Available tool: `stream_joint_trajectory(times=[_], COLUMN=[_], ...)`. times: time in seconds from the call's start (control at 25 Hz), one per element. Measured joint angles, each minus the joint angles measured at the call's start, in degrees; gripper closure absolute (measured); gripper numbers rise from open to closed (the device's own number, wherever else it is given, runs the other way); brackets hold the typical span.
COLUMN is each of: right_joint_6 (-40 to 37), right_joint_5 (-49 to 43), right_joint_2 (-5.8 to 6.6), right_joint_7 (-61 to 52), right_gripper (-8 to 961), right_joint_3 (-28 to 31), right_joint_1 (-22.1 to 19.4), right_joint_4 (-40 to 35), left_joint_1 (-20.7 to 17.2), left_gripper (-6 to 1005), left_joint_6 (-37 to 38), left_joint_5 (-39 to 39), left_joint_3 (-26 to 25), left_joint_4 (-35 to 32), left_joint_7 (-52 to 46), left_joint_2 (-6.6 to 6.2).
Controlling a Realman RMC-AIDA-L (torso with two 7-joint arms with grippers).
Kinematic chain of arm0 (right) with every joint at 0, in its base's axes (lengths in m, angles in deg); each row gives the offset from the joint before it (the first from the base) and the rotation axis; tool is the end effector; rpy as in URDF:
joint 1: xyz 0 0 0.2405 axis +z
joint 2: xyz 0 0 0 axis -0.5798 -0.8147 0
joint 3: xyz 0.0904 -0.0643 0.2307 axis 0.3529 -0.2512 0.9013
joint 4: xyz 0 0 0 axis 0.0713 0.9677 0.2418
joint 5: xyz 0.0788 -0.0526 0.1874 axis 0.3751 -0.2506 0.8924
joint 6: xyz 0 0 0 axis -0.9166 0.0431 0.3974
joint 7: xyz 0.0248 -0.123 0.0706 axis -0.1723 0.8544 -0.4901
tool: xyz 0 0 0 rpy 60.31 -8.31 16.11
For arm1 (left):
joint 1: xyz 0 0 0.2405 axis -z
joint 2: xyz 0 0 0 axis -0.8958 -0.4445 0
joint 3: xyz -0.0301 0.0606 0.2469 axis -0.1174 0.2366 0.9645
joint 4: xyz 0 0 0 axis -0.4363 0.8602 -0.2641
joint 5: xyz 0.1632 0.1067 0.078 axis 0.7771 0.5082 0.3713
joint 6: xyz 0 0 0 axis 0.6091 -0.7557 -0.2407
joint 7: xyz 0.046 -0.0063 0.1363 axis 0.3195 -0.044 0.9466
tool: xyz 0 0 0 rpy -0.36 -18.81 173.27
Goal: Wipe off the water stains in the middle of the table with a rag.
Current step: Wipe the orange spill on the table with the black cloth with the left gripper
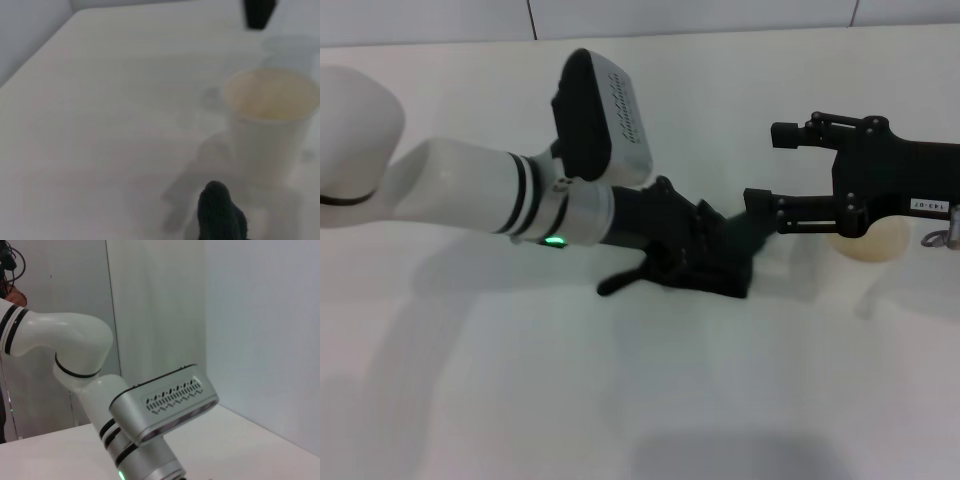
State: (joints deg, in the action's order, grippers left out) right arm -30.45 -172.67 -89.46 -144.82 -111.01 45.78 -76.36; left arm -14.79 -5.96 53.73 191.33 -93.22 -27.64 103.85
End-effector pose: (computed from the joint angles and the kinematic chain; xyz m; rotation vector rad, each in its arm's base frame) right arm 0.1969 0.3067 0.0341 -2.6571 0.3065 0.7143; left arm -0.1716 0.3731 -0.1335 -2.9412 -0.0227 -0.1083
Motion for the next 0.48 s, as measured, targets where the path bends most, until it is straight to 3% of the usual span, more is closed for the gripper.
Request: stream_joint_trajectory(times=[0.28,0.48], right_joint_6=[0.0,0.0], right_joint_5=[0.0,-0.01], right_joint_2=[0.0,0.0], right_joint_7=[0.0,0.0], right_gripper=[128,128], right_joint_3=[0.08,0.1], right_joint_1=[0.01,0.07], right_joint_4=[0.0,0.02], left_joint_1=[-0.43,-0.34], left_gripper=[943,945], left_joint_6=[-0.22,-0.24], left_joint_5=[7.43,10.13], left_joint_3=[-8.52,-11.16], left_joint_4=[-0.28,-0.44], left_joint_7=[-0.13,-0.2], left_joint_2=[0.01,0.01])
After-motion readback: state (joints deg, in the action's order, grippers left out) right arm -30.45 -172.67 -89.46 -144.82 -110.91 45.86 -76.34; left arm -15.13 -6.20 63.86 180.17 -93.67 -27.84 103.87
